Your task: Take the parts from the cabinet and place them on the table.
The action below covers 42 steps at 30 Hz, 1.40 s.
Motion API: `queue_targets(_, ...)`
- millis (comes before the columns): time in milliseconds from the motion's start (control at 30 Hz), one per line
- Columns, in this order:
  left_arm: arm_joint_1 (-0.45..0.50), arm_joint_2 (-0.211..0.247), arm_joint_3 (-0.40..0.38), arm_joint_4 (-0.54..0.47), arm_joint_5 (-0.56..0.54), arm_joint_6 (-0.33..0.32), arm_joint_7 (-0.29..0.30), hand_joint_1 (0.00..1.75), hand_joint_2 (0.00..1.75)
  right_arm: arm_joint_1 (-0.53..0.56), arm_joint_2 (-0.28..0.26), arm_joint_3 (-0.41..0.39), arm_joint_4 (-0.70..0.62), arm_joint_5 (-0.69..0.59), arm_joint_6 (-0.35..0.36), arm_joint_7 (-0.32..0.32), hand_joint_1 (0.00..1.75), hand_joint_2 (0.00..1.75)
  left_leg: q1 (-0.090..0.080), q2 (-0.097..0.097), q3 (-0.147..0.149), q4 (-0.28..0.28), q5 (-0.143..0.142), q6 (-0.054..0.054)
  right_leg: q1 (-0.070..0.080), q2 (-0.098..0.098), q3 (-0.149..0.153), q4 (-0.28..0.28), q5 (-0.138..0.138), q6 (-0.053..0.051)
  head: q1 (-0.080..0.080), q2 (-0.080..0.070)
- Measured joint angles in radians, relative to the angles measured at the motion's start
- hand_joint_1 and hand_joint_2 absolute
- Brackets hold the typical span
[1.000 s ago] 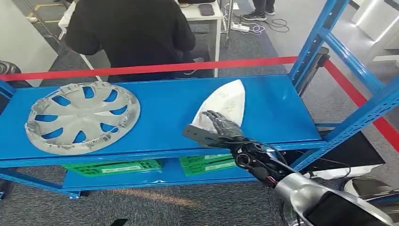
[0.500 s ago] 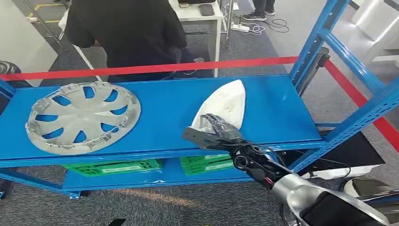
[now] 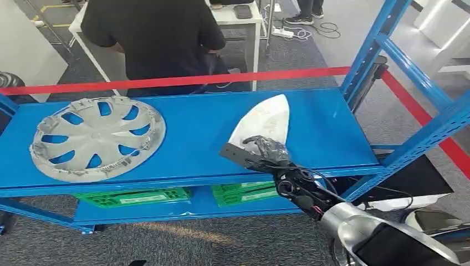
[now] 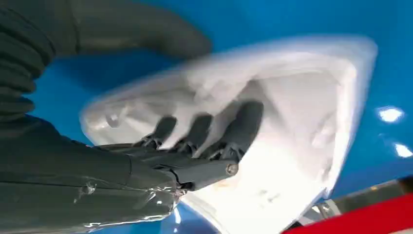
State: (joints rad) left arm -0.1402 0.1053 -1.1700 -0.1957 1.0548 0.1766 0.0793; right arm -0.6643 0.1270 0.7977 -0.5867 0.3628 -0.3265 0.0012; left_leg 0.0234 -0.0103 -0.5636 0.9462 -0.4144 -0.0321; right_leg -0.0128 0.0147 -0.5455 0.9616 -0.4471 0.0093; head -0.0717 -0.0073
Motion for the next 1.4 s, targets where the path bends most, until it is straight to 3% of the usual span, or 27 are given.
queue_targets(867,0.003,0.0,0.0,0.0,0.023,0.002,-0.033,0.0,1.75,-0.004,-0.012,-0.004,-0.026,-0.003,0.017,0.007,1.75,1.75,0.0,0.0,0.003,0.0,0.0,0.0,0.0,0.0,0.003,0.0,0.0,0.0,0.0,0.0)
queue_targets(1067,-0.001,0.001,0.001,0.0,0.031,0.003,-0.03,0.0,1.75,0.011,-0.015,-0.006,-0.062,-0.003,-0.09,-0.081,1.75,1.75,0.0,0.0,0.003,0.0,0.0,0.001,0.0,0.0,0.003,0.0,0.0,0.0,0.0,0.0)
queue_targets(1333,-0.001,0.002,0.001,0.0,0.031,0.005,-0.03,0.0,1.75,0.027,-0.018,-0.013,-0.095,-0.003,-0.096,-0.086,1.75,1.75,0.0,0.0,0.003,0.0,0.0,0.0,0.0,0.0,0.003,0.0,0.0,0.0,0.0,0.0)
queue_targets(1400,-0.001,0.001,0.001,0.0,0.031,0.005,-0.031,0.0,1.75,0.033,-0.02,-0.017,-0.104,-0.003,-0.13,-0.109,1.75,1.75,0.0,0.0,0.003,0.0,0.0,0.0,0.0,0.0,0.003,0.0,0.0,0.0,0.0,0.0)
